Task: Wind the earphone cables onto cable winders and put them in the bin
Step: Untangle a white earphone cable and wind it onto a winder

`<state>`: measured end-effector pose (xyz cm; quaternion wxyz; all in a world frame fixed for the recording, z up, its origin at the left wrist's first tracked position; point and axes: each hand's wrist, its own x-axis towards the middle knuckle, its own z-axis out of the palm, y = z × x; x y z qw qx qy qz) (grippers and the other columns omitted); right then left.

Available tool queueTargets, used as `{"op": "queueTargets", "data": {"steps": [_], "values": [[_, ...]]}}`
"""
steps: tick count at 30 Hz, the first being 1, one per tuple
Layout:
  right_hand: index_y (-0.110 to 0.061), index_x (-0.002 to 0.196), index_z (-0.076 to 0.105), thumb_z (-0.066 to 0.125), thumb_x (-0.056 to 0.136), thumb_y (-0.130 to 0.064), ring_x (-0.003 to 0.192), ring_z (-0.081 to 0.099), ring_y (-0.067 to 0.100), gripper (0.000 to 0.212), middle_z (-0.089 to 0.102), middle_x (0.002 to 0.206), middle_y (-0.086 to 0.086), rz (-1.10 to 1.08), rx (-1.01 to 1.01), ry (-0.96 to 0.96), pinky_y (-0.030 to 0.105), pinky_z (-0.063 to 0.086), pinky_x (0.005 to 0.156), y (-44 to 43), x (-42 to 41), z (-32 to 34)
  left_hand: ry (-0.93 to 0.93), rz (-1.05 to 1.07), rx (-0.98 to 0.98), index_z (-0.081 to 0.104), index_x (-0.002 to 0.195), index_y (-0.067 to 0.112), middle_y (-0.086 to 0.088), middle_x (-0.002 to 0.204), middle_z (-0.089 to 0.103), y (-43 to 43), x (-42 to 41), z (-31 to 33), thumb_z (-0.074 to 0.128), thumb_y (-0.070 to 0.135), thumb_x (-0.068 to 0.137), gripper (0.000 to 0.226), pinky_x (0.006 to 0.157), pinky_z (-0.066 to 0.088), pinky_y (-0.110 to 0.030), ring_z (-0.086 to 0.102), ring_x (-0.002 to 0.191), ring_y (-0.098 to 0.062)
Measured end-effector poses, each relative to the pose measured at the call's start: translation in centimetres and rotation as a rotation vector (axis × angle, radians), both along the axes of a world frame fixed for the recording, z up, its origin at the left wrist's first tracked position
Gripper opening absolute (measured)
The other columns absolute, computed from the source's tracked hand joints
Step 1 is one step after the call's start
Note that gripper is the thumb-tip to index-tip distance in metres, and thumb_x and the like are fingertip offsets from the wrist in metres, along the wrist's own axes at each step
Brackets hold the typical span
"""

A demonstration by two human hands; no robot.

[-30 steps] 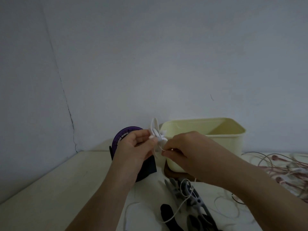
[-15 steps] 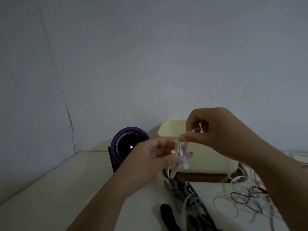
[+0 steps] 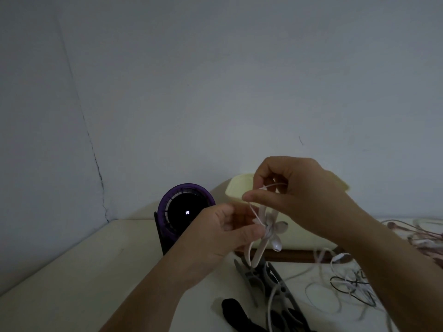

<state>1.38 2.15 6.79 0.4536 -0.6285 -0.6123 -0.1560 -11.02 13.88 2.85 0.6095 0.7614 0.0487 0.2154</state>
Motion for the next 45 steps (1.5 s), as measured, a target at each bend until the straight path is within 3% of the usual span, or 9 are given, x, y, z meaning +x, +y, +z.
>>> {"op": "queueTargets", "data": {"steps": [12, 15, 17, 21, 24, 28, 37, 41, 45], "values": [[-0.015, 0.065, 0.065, 0.077, 0.06, -0.052, 0.045, 0.035, 0.001, 0.039, 0.047, 0.05, -0.011, 0.247, 0.015, 0.437, 0.011, 0.031, 0.047, -0.5, 3.0, -0.3, -0.033, -0.063, -0.023, 0.075, 0.089, 0.029, -0.002, 0.097, 0.074, 0.6, -0.7, 1.0, 0.074, 0.031, 0.062, 0.028, 0.076, 0.056, -0.025, 0.068, 0.087, -0.014], [-0.018, 0.067, 0.069, 0.081, 0.053, -0.058, 0.057, 0.041, 0.019, 0.043, 0.048, 0.062, 0.008, 0.393, -0.066, 0.59, 0.024, 0.039, 0.058, 0.2, 4.0, -1.5, -0.067, -0.131, -0.007, 0.076, 0.092, 0.029, -0.002, 0.097, 0.074, 0.2, -1.0, 1.3, 0.074, 0.028, 0.064, 0.028, 0.079, 0.057, -0.028, 0.069, 0.09, -0.015], [-0.021, 0.066, 0.069, 0.079, 0.059, -0.045, 0.069, 0.044, 0.024, 0.027, 0.053, 0.072, 0.014, 0.422, -0.131, 0.626, 0.035, 0.039, 0.068, 0.9, 3.5, -2.4, -0.115, -0.14, -0.029, 0.076, 0.093, 0.028, -0.003, 0.1, 0.074, -0.2, -0.9, 1.4, 0.075, 0.02, 0.069, 0.026, 0.082, 0.058, -0.033, 0.069, 0.093, -0.018], [-0.019, 0.067, 0.065, 0.072, 0.076, -0.045, 0.051, 0.037, 0.01, 0.029, 0.046, 0.052, -0.007, 0.381, -0.146, 0.647, 0.018, 0.034, 0.053, 2.2, 1.5, -3.5, -0.25, -0.02, -0.231, 0.071, 0.105, 0.011, -0.009, 0.111, 0.072, -0.2, -0.4, 1.6, 0.07, 0.015, 0.081, 0.025, 0.083, 0.058, -0.036, 0.07, 0.099, -0.024], [-0.009, 0.071, 0.063, 0.057, 0.092, -0.031, 0.043, 0.032, 0.002, 0.03, 0.043, 0.049, -0.012, 0.156, -0.18, 0.464, 0.013, 0.028, 0.047, 2.9, 0.5, -4.0, -0.318, 0.086, -0.438, 0.065, 0.111, 0.007, -0.01, 0.11, 0.072, 0.7, -0.3, 1.6, 0.06, 0.016, 0.075, 0.037, 0.077, 0.059, -0.029, 0.07, 0.096, -0.02], [-0.023, 0.092, 0.073, 0.054, 0.094, -0.028, 0.05, 0.044, 0.0, 0.019, 0.058, 0.064, -0.009, 0.098, -0.296, 0.236, 0.011, 0.036, 0.053, 3.1, -0.6, -4.1, -0.367, 0.211, -0.604, 0.068, 0.102, 0.009, -0.008, 0.103, 0.074, 1.8, -0.2, 1.3, 0.061, 0.016, 0.074, 0.03, 0.07, 0.059, -0.025, 0.072, 0.088, -0.013], [-0.018, 0.103, 0.071, 0.049, 0.097, -0.031, 0.072, 0.057, 0.009, 0.027, 0.068, 0.084, -0.001, -0.068, -0.354, -0.088, 0.025, 0.045, 0.069, 1.8, -0.8, -2.3, -0.33, 0.278, -0.773, 0.067, 0.106, 0.005, -0.007, 0.096, 0.072, 2.4, 0.2, 0.8, 0.066, 0.014, 0.069, 0.037, 0.064, 0.059, -0.025, 0.068, 0.075, -0.011], [-0.023, 0.105, 0.071, 0.047, 0.097, -0.03, 0.076, 0.056, 0.011, 0.026, 0.066, 0.087, -0.003, -0.068, -0.361, -0.167, 0.031, 0.047, 0.074, 1.4, -1.4, -1.6, -0.298, 0.268, -0.687, 0.066, 0.104, 0.006, -0.007, 0.098, 0.071, 2.5, 0.4, 0.4, 0.066, 0.015, 0.072, 0.033, 0.072, 0.058, -0.027, 0.065, 0.081, -0.013], [-0.021, 0.094, 0.07, 0.046, 0.096, -0.032, 0.067, 0.051, 0.007, 0.027, 0.059, 0.078, -0.008, -0.081, -0.3, -0.222, 0.024, 0.044, 0.066, 1.0, -1.7, -1.0, -0.211, 0.307, -0.358, 0.066, 0.102, 0.012, -0.002, 0.096, 0.075, 2.1, 0.5, -0.2, 0.062, 0.012, 0.086, 0.016, 0.072, 0.057, -0.025, 0.07, 0.082, -0.012]]}}
